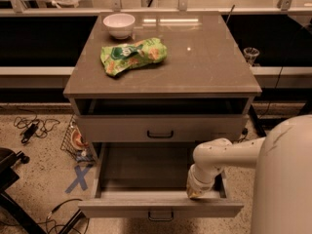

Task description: Open middle drawer

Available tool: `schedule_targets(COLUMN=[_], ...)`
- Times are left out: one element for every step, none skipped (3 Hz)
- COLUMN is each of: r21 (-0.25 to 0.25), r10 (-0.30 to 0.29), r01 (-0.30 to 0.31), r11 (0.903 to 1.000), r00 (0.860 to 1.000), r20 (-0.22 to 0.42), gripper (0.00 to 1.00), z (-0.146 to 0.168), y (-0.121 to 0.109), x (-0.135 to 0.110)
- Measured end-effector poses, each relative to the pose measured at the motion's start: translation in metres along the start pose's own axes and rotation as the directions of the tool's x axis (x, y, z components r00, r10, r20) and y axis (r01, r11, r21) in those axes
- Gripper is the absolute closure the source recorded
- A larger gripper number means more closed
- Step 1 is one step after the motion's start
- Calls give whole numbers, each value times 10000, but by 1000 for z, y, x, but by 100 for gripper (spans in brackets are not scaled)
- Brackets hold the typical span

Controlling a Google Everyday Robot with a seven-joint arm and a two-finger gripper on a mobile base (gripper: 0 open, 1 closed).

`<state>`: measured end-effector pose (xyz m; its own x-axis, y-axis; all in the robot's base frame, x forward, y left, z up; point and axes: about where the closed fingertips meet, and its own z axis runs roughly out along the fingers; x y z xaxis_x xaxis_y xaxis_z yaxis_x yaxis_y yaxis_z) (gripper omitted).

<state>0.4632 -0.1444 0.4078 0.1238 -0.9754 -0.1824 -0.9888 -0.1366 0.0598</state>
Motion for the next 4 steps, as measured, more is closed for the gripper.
schedule_targets(r21=[-452,-452,-543,-784], r10=[272,272,876,1205], r01=[-272,-272,-860,-1174], r11=[9986,9986,9948,9900], r00=[9996,9996,9958,9920], r20=[-12,-12,272,366], gripper=[100,100,100,85], z=[5,5,0,-1], y=[32,32,66,97], x=[-1,-1,-15,-23])
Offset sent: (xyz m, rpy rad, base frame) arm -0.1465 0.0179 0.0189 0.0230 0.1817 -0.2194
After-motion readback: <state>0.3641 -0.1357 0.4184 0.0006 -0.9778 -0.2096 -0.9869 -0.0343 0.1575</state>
